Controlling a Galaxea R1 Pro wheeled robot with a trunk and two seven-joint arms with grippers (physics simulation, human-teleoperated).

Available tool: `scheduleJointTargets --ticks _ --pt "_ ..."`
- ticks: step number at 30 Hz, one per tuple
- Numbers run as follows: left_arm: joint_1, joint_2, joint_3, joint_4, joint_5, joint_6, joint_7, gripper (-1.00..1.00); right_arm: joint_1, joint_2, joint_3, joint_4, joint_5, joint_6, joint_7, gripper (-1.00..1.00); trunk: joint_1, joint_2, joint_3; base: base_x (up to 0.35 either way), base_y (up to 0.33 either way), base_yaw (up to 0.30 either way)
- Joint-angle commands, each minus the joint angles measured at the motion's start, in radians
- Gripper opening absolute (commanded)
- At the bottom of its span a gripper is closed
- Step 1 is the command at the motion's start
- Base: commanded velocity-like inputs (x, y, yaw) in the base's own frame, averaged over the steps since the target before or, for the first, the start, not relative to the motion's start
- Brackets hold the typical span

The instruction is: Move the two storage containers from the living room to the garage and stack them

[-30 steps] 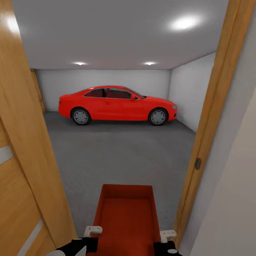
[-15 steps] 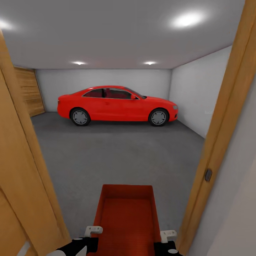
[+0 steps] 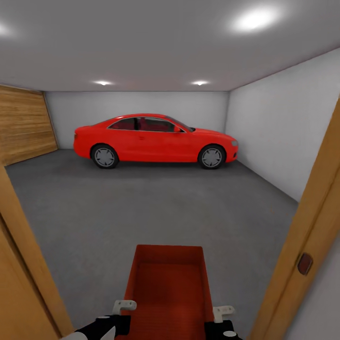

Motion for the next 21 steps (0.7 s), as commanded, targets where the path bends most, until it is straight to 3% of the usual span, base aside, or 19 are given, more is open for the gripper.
scheduleJointTargets --ticks 1,21 --pt "0.0 0.006 -0.013 0.001 -0.01 0.005 0.01 -1.0 -0.001 -0.012 0.013 0.0 -0.013 -0.006 -0.015 -1.0 0.001 -0.001 -0.001 0.322 0.0 0.0" --pt "0.0 0.006 -0.013 0.001 -0.01 0.01 0.01 -1.0 -0.001 -0.012 0.013 0.0 -0.013 -0.006 -0.015 -1.0 0.001 -0.001 -0.001 0.322 0.0 0.0"
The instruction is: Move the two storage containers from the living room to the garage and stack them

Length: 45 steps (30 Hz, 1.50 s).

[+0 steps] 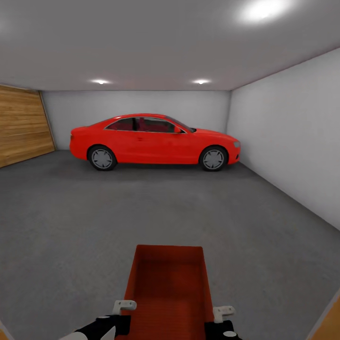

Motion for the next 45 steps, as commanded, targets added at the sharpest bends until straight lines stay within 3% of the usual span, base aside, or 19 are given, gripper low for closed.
scheduleJointTargets --ticks 1,45 --pt "0.0 0.007 -0.012 0.002 -0.009 0.005 0.01 -1.0 -0.001 -0.012 0.013 -0.001 -0.009 -0.006 -0.016 -1.0 0.001 -0.001 -0.001 0.322 0.0 0.0" --pt "0.0 0.007 -0.012 0.002 -0.009 0.005 0.01 -1.0 -0.001 -0.014 0.013 -0.001 -0.009 -0.007 -0.016 -1.0 0.001 -0.001 -0.001 0.322 0.0 0.0"
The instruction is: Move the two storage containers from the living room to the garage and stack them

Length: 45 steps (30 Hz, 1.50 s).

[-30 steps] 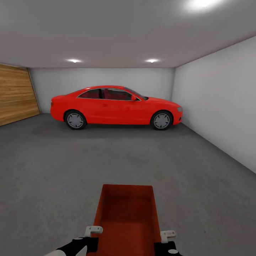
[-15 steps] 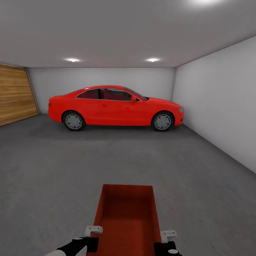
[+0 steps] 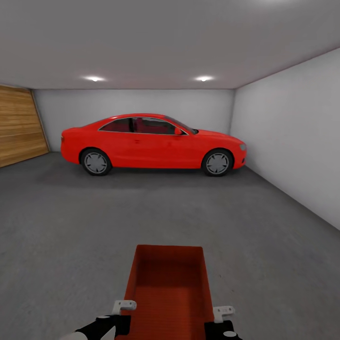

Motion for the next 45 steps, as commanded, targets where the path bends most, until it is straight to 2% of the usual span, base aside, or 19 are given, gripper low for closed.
scheduleJointTargets --ticks 1,45 --pt "0.0 0.007 -0.012 0.002 -0.01 0.006 0.01 -1.0 -0.001 -0.014 0.013 -0.001 -0.009 -0.006 -0.016 -1.0 0.001 -0.001 -0.001 0.322 0.0 0.0" --pt "0.0 0.008 -0.012 0.002 -0.009 0.003 0.01 -1.0 -0.001 -0.014 0.013 -0.001 -0.009 -0.006 -0.016 -1.0 0.001 -0.001 -0.001 0.322 0.0 0.0"
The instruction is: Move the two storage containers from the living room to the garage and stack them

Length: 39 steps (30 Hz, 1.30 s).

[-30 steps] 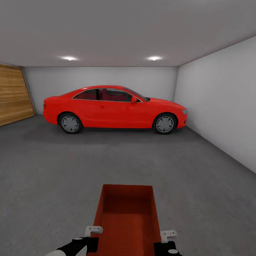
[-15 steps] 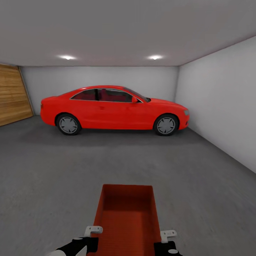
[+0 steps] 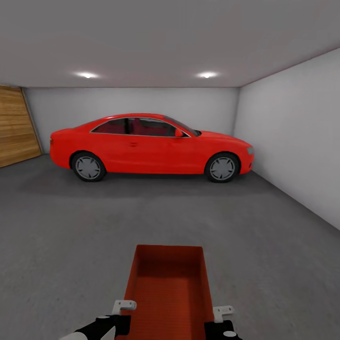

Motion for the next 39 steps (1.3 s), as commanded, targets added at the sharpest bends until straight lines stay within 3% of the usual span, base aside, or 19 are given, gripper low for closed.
scheduleJointTargets --ticks 1,39 --pt "0.0 0.007 -0.013 0.001 -0.01 0.005 0.01 -1.0 -0.001 -0.014 0.013 0.0 -0.011 -0.006 -0.015 -1.0 0.001 -0.001 -0.001 0.322 0.0 0.0" --pt "0.0 0.008 -0.012 0.001 -0.008 0.001 0.01 -1.0 -0.001 -0.014 0.013 0.0 -0.011 -0.006 -0.015 -1.0 0.001 -0.001 -0.001 0.322 0.0 0.0"
